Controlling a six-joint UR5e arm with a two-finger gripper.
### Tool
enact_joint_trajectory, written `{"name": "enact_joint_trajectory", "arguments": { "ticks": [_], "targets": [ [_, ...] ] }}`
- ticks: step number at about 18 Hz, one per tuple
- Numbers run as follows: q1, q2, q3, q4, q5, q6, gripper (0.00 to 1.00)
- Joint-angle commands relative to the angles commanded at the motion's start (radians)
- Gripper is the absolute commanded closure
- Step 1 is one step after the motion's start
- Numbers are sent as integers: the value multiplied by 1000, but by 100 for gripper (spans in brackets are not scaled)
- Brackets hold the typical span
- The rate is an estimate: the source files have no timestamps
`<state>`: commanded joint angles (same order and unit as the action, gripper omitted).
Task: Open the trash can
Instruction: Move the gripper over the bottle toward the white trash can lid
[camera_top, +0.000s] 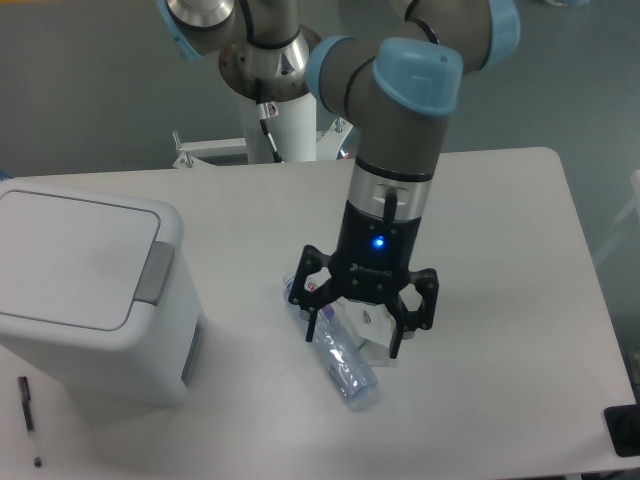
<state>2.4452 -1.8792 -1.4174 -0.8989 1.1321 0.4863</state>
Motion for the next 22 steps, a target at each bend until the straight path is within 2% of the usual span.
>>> {"name": "enact_joint_trajectory", "arguments": {
  "ticks": [7, 10, 14, 17, 22],
  "targets": [
    [-9, 31, -2, -2, -12, -101, 0],
    [-40, 51, -6, -2, -9, -143, 0],
    [-60, 61, -32, -5, -5, -144, 0],
    [-80, 95, -83, -2, 2, -146, 0],
    [-98, 121, -109, -6, 2, -147, 0]
  ]
}}
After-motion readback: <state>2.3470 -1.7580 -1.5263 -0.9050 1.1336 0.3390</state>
